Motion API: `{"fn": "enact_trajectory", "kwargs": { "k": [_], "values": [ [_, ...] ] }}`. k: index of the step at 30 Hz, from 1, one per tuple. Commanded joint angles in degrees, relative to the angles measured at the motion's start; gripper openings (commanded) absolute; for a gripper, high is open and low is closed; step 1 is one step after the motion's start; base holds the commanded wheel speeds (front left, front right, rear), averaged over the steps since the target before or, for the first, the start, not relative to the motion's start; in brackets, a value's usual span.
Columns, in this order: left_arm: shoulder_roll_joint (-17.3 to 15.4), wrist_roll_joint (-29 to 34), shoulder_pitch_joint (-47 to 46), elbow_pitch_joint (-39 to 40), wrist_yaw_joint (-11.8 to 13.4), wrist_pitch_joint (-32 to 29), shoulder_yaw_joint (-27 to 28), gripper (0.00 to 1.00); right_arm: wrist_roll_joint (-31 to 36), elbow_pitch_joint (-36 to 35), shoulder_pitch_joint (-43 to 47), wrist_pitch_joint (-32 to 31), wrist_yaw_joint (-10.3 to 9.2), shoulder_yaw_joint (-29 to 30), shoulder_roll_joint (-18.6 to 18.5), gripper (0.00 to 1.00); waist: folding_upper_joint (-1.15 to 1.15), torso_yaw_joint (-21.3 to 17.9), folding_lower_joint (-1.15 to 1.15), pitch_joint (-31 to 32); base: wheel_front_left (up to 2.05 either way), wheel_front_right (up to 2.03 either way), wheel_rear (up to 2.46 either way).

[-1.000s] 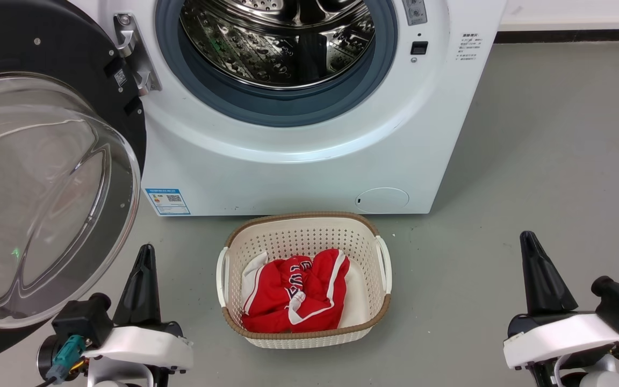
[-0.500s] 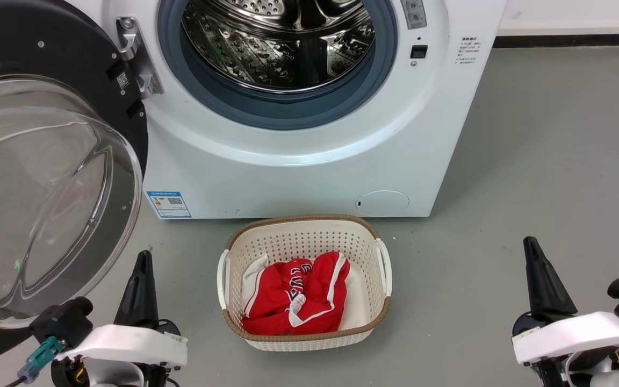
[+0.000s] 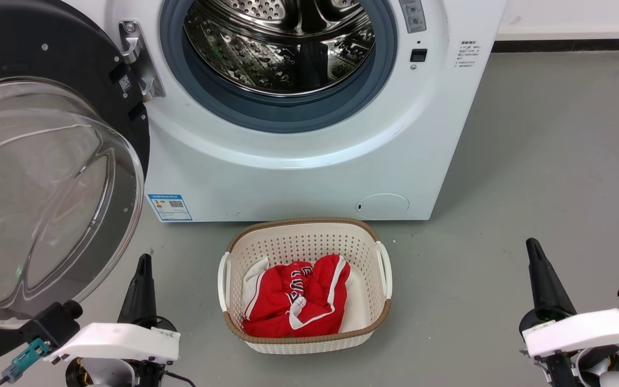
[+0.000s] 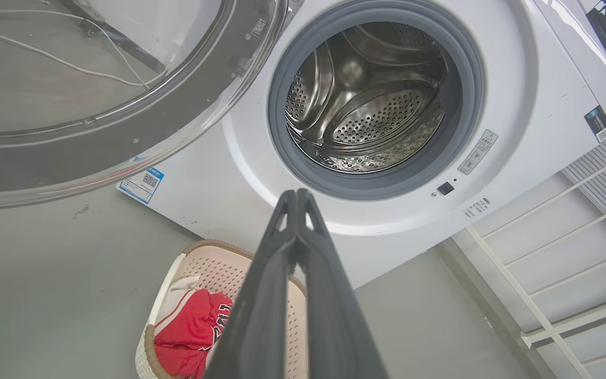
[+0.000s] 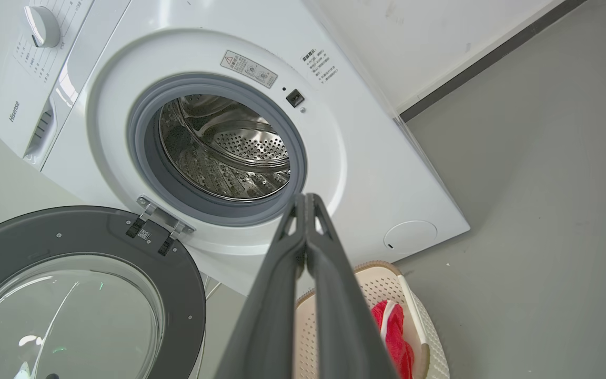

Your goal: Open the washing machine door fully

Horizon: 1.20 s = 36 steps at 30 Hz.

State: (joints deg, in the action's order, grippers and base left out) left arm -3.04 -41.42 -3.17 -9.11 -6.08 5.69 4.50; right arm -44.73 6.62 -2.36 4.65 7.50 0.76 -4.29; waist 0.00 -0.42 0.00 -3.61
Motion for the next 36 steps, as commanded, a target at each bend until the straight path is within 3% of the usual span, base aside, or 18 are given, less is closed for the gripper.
{"fn": "enact_trajectory", "kwargs": {
  "k": [1,2,9,36],
  "values": [
    [-0.18,-1.63,-1.58,0.49,-0.35,-0.32,0.31,0.00,-1.76,-0.34,-1.53,-0.22,-0.01,0.12,-0.49,0.00,0.00,0.01,0.00,0.04,0.00,0.00,0.00],
    [-0.15,-4.88,-1.66,0.13,-0.44,-1.11,0.44,0.00,-5.00,0.13,-1.72,-0.72,-0.01,0.23,-0.56,0.00,0.00,0.03,0.00,0.19,0.00,0.00,0.00],
    [-0.12,-10.28,-1.90,-0.47,-0.53,-2.42,0.64,0.00,-10.32,0.98,-1.95,-1.61,-0.01,0.47,-0.65,0.00,0.00,0.06,0.00,0.47,0.00,0.00,0.00],
    [0.00,-27.94,-2.55,-2.42,-1.04,-6.73,1.27,0.00,-27.56,3.68,-2.92,-4.79,-0.01,1.55,-0.69,0.00,0.00,0.19,0.00,1.52,0.00,0.00,0.00]
  ]
}}
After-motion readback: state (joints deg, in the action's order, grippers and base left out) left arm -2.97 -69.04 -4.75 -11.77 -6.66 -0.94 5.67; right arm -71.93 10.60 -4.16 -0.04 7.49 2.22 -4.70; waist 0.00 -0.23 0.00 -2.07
